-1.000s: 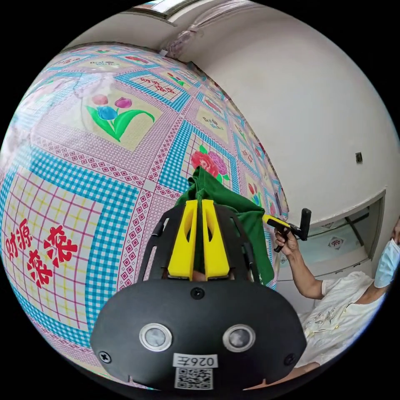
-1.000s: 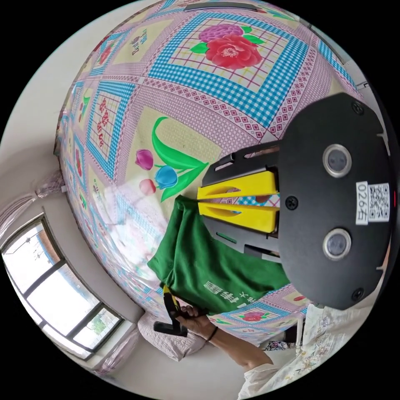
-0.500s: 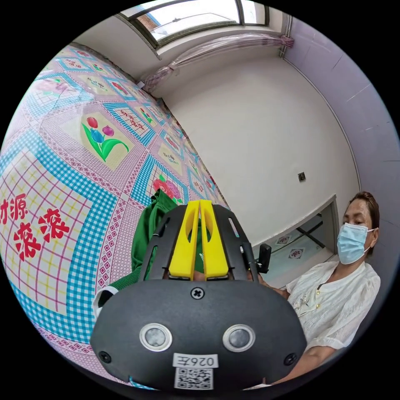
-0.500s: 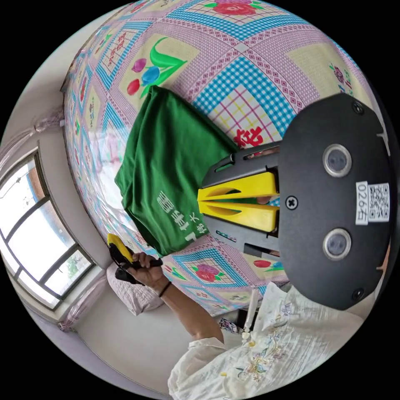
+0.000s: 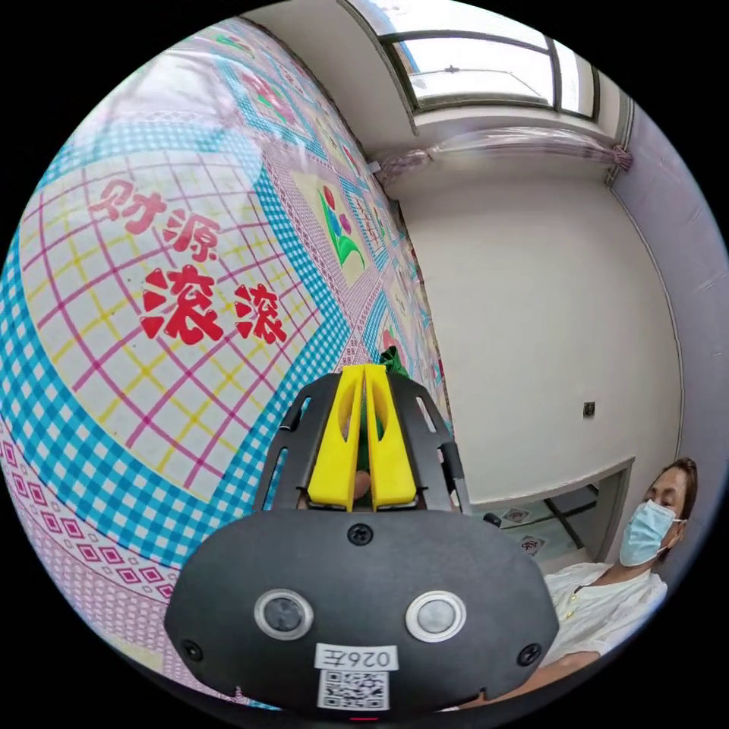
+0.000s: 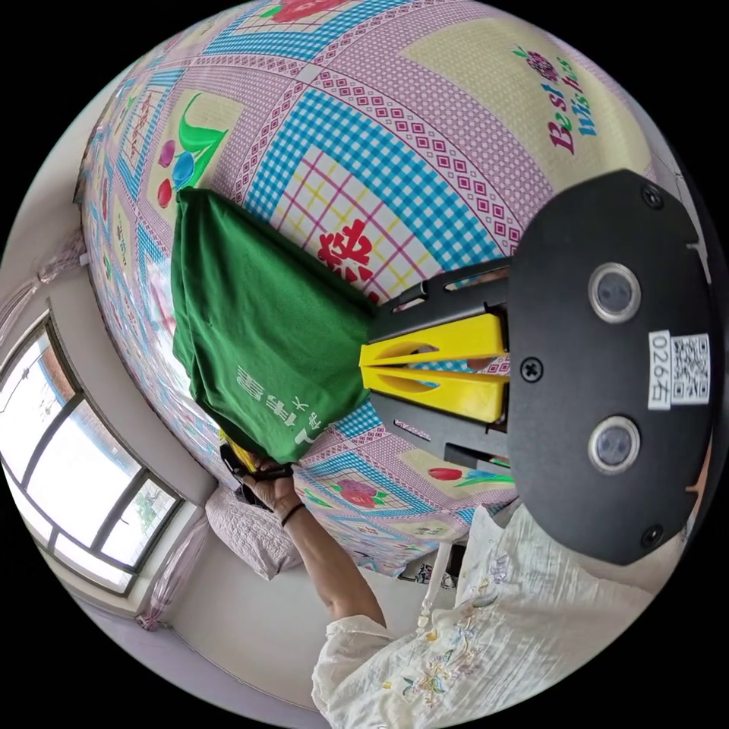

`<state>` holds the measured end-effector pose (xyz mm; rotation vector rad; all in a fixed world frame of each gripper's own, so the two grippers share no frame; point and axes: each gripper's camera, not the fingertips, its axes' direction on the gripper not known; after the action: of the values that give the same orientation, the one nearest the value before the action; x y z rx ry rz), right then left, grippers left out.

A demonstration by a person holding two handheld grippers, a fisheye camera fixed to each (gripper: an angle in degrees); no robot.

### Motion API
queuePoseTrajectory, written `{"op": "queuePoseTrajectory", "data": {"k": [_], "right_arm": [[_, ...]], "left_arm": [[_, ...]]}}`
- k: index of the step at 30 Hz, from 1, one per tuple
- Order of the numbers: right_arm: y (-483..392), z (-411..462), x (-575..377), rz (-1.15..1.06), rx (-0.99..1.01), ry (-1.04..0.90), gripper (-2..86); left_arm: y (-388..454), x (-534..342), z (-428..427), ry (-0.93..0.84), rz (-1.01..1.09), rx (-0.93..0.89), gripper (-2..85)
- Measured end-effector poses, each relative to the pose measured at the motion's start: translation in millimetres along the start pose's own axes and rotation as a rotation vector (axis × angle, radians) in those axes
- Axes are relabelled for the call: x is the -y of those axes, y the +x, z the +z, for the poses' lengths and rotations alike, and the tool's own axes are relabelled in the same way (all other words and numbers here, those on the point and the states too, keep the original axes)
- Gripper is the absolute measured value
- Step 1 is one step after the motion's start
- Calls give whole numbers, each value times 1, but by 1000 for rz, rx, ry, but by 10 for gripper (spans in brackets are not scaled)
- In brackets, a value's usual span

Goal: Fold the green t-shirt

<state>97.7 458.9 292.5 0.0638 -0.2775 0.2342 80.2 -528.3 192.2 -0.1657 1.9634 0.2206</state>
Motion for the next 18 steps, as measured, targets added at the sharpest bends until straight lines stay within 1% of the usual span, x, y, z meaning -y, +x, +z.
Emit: {"op": "queuePoseTrajectory", "data": {"k": [6, 10, 15, 18], "right_arm": [[8, -2, -14, 53, 36, 16, -9], [-1, -6, -32, 42, -2, -5, -9], [-19, -16, -65, 32, -42, -13, -9], [-36, -31, -89, 17, -69, 12, -9]], "left_arm": [[32, -49, -54, 135, 79, -127, -10], [79, -113, -91, 212, 141, -90, -10], [134, -198, -112, 173, 215, -3, -10], [156, -257, -126, 208, 219, -46, -10]]}}
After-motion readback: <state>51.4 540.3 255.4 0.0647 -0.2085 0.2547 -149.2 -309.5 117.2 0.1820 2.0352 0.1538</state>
